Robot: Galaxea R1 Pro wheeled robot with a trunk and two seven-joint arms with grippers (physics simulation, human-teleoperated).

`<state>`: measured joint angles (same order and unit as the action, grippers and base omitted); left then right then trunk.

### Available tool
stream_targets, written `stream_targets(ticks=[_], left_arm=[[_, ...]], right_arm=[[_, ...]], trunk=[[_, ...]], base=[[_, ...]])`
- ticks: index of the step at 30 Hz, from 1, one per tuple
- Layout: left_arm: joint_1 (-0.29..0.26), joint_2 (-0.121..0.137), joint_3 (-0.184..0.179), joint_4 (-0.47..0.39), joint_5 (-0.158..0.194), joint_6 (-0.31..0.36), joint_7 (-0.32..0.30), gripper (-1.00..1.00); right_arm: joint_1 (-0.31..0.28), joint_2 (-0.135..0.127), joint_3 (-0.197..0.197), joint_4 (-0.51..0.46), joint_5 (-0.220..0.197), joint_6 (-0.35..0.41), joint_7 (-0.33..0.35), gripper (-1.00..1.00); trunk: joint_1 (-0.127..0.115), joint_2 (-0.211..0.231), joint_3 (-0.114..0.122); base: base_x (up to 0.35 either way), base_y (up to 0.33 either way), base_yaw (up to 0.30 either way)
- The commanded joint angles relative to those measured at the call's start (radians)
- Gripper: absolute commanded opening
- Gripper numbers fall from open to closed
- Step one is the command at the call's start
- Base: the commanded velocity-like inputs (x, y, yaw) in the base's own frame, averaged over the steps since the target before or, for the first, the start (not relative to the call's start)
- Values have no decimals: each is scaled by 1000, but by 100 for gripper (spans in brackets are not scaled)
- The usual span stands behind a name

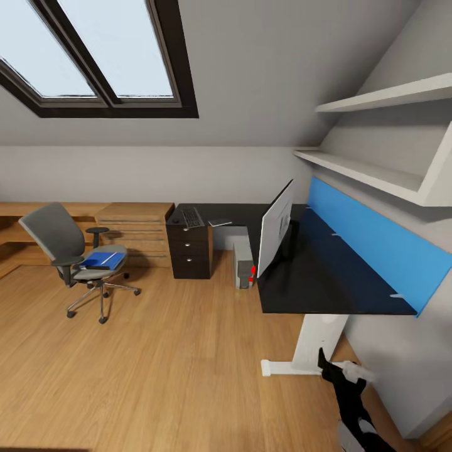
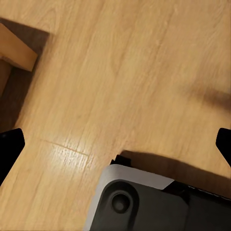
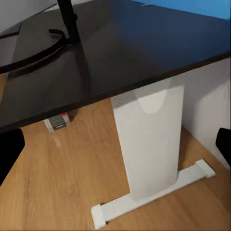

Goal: In the bedroom, organize the workspace by keeping the computer under the desk, ensuring the monitor is on the desk, placing the keyboard on the desk next to the monitor, placing the mouse on the desk next to the keyboard, moving the folder from the swivel chair onto the desk next to the mouse, stacking the notebook on top of the folder with the pen on top of the notebook, and positioning the swivel chair next to the desk.

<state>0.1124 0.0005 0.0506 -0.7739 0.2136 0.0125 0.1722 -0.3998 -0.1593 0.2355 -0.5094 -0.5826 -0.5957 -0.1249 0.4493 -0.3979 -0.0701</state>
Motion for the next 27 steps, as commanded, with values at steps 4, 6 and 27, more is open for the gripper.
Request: stream_targets(ticks=[4, 6, 27], left_arm=[[0, 1, 0, -2, 10, 1, 4, 100], [0, 1, 0, -2, 10, 1, 3, 100], [0, -1, -5, 27, 4, -2, -4, 100]], right_arm=[[-3, -40, 8, -180, 1, 163, -104, 100], [-10, -50, 8, -253, 8, 263, -137, 100], [-307, -20, 18, 161, 330, 335, -9, 100]], trunk=[[1, -2, -2], [1, -2, -2], [1, -2, -2]], base=[[0, 0, 0], [0, 0, 0], [127, -18, 0]])
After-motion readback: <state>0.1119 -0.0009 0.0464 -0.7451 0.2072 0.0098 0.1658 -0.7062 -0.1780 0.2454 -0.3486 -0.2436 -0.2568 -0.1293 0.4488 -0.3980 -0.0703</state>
